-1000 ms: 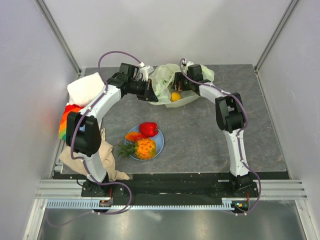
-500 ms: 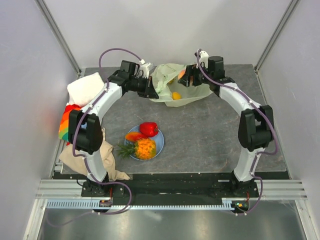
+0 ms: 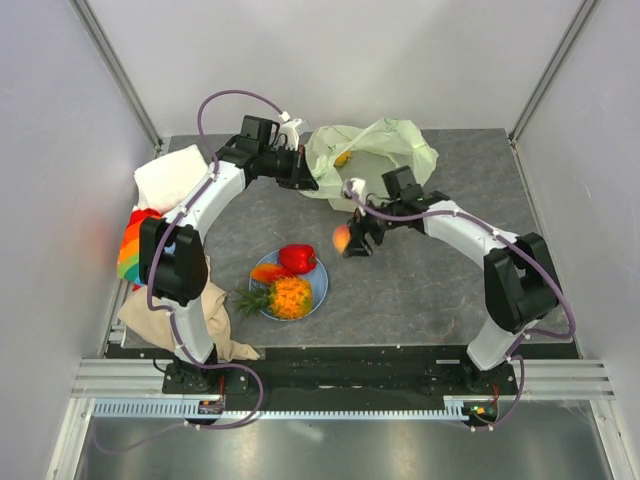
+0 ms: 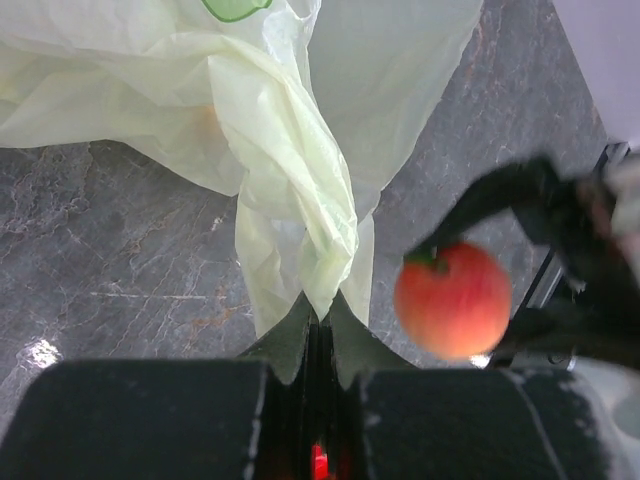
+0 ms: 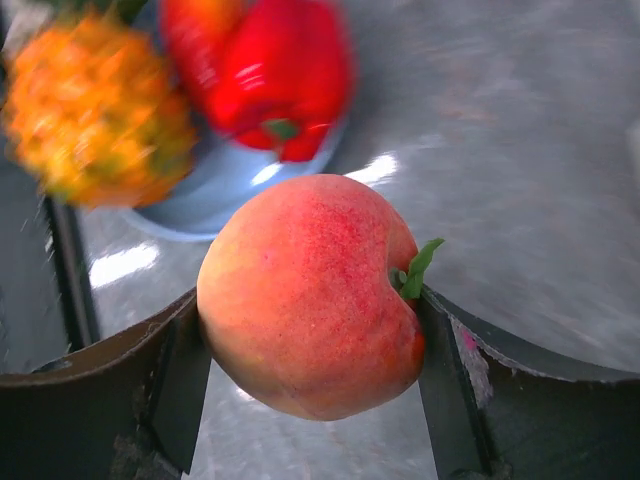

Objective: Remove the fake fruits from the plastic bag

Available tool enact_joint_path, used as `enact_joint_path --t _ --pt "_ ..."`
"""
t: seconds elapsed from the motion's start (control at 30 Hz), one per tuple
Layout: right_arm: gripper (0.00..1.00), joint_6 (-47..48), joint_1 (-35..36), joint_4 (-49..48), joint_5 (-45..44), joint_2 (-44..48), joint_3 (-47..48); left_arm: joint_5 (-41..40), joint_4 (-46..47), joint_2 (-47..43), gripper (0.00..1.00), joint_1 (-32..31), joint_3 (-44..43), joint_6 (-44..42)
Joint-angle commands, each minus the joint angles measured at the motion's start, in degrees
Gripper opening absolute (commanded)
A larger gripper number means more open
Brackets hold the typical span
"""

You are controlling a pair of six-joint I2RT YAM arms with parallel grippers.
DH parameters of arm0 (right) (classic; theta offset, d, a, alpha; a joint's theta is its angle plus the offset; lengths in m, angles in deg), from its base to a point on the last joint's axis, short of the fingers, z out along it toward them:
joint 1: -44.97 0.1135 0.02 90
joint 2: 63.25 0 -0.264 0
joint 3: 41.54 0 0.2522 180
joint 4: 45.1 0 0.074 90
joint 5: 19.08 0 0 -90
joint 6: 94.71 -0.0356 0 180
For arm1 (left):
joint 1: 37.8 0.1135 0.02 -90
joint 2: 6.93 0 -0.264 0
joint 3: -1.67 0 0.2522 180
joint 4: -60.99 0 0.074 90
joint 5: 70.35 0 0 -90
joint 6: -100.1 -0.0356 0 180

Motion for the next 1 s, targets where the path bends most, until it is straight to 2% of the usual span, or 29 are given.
enact_joint_path --t 0.0,0.2,0.33,0.7,0.97 --pt "0.56 16.31 5.99 11.45 3.19 0.74 1.03 -0.77 1.30 -1.74 0.02 0.64 -2.16 -0.01" --pt "0.55 20.46 10.74 20.07 3.28 -5.68 6.30 -0.33 1.39 -3.06 0.02 1.34 -2.08 0.25" --pt "0.55 14.57 12.76 20.34 5.03 -8.23 8.50 -0.42 1.30 -4.81 0.02 1.43 -1.72 -0.27" --pt "0.56 12.36 17.15 21.13 -0.58 -12.01 11.40 -1.47 1.57 -8.16 0.02 1.52 1.61 -1.59" --pt "0.56 5.52 19.18 17.88 -4.01 -15.88 13.16 -1.56 1.48 -8.95 0.02 1.61 2.32 -1.94"
